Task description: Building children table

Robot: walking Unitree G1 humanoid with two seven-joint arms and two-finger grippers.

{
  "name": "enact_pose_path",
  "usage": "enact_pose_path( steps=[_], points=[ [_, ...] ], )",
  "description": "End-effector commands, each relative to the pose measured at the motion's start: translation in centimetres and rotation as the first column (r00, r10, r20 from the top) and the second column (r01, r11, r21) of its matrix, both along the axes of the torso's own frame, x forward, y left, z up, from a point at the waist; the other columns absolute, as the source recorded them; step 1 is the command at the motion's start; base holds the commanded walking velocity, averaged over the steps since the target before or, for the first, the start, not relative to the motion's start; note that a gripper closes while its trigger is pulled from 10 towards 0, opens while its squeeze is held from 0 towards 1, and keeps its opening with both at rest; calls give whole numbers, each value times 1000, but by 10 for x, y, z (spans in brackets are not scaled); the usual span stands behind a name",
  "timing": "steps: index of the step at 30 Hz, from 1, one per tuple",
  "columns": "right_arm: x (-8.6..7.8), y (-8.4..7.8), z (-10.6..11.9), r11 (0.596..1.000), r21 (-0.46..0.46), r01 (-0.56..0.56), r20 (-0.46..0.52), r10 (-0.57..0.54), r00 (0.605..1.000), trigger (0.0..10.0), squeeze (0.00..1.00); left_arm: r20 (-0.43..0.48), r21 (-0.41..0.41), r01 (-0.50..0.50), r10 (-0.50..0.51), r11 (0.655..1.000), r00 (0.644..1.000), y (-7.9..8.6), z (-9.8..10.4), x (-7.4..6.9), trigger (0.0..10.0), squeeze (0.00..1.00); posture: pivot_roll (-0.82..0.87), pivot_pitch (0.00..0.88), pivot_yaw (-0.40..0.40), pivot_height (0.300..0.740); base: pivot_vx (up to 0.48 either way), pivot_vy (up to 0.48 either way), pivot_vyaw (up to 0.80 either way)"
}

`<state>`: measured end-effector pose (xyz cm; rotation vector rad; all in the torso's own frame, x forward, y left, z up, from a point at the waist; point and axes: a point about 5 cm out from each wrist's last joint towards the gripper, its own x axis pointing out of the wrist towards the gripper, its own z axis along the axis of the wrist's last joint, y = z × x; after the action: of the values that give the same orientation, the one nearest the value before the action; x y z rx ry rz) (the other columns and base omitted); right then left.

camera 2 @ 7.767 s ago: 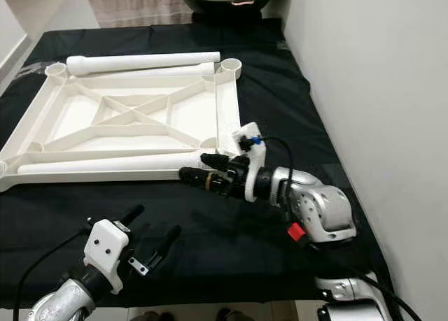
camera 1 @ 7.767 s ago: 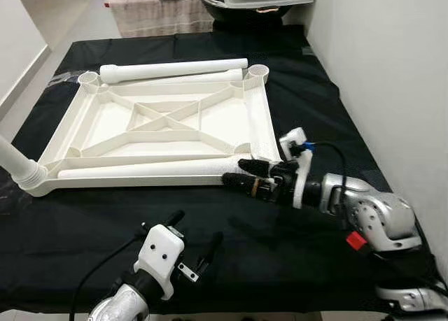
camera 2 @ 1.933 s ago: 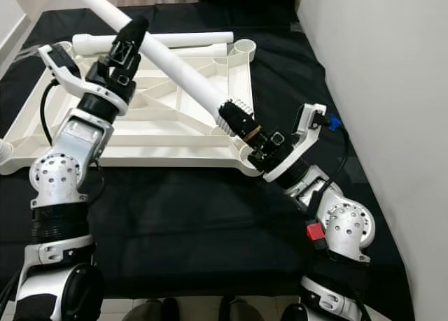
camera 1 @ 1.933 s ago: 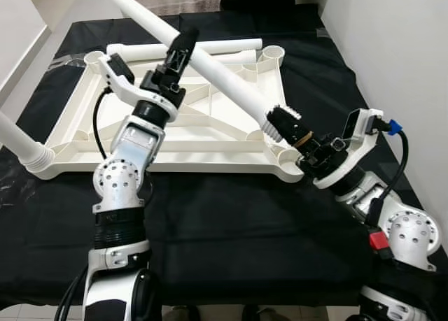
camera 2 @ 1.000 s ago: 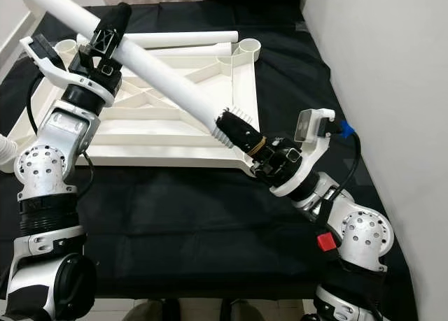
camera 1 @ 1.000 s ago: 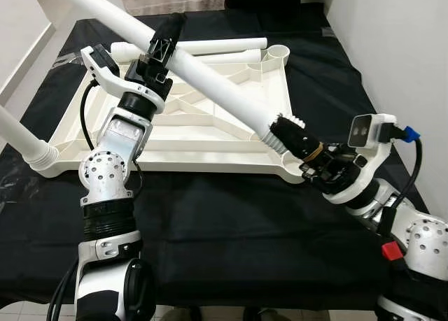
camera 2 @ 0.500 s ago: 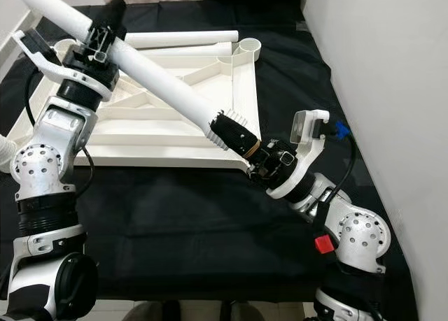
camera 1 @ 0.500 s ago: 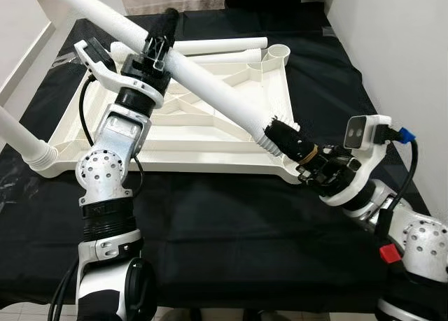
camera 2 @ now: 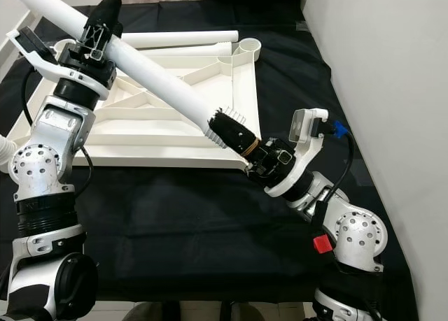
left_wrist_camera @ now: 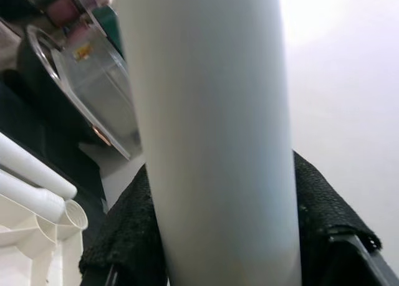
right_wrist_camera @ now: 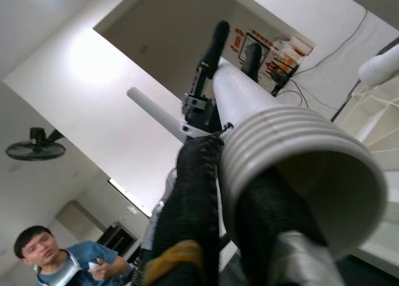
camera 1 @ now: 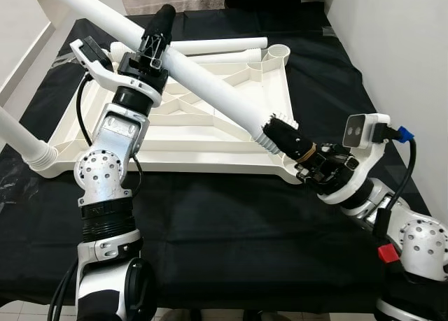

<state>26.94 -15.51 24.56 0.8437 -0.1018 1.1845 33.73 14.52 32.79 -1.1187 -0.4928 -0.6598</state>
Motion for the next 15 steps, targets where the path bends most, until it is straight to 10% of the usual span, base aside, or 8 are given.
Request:
enact_pose_path(
  steps=[1, 2, 15],
  points=[
    [-4, 4, 6, 1000, -2, -8, 53, 9, 999, 10000, 643, -9, 32, 5, -5, 999, 1000, -3, -4, -2, 0, 0, 1, 247, 13, 740, 0, 0, 0],
    [-3, 2, 6, 1000, -2, 9, 56, -9, 998, 10000, 1000, -7, 35, 2, -2, 999, 1000, -3, -4, -2, 0, 0, -1, 246, 12, 740, 0, 0, 0],
    [-3, -21, -4, 995, -82, 60, 54, -56, 997, 10000, 1000, 98, 92, -112, 103, 989, 990, 24, 21, -8, 0, 0, -4, 249, 7, 740, 0, 0, 0]
  ],
)
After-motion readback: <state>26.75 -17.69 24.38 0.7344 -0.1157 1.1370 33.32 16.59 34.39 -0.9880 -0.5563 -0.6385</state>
